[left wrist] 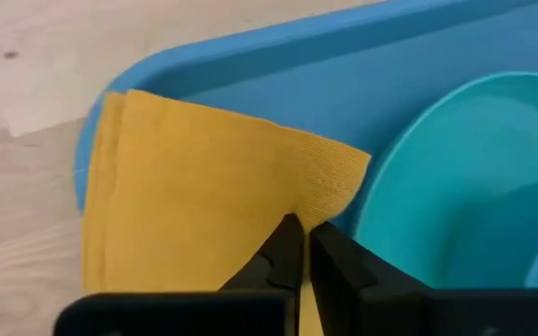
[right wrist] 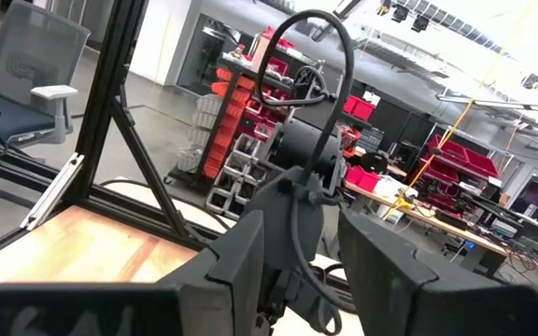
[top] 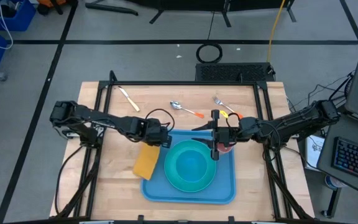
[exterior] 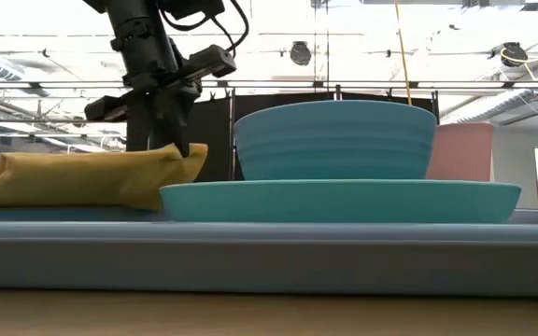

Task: Set up tray
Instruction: Put the yellow napkin on the blue serving tray to the left of the green plate

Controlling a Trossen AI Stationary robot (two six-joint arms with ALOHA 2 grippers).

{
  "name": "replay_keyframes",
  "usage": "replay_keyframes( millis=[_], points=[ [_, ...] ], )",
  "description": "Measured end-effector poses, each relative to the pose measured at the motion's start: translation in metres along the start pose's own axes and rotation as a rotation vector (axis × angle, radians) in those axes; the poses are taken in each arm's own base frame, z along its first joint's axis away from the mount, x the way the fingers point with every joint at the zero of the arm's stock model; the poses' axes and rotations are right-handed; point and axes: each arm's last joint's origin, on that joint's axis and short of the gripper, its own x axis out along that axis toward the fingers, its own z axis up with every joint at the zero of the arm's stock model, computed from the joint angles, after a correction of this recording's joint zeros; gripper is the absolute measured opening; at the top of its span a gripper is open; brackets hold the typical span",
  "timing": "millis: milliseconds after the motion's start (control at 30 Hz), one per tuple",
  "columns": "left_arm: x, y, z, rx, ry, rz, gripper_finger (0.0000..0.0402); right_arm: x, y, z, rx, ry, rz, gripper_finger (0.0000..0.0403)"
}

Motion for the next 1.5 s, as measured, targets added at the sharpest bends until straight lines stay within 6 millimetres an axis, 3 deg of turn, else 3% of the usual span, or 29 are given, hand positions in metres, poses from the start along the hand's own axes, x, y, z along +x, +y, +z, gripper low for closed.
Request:
replay_keyframes(
  millis=[200, 600, 833, 1100, 1300, 1500],
  points=[
    [0.003, -0.001, 0.001, 0.004, -0.009, 0.004, 0.001, 0.0, 0.0, 0.0, -0.001, 0.005, 0.002, 0.013],
    [0.003, -0.012, 0.0, 0.076, -0.049, -0.096, 0.0115, 0.0, 0.0, -0.001, -0.001, 0.009, 0.004, 0.013],
    [0.002, -0.012, -0.006, 0.124, -0.037, -0.088, 0.0134, 0.0, 0.001, -0.001, -0.002, 0.013, 0.005, 0.013],
    [-0.003, -0.001, -0.043, 0.245, 0.064, 0.036, 0.0093, 0.0, 0.001, -0.003, -0.006, 0.027, 0.011, 0.013],
    [-0.008, -0.001, -0.066, 0.352, 0.153, 0.023, 0.0014, 0.0, 0.001, -0.003, -0.005, 0.026, 0.011, 0.013],
    [-0.012, -0.002, -0.088, 0.462, 0.189, -0.008, 0.0005, 0.0, 0.001, -0.003, -0.006, 0.026, 0.011, 0.013]
  ],
)
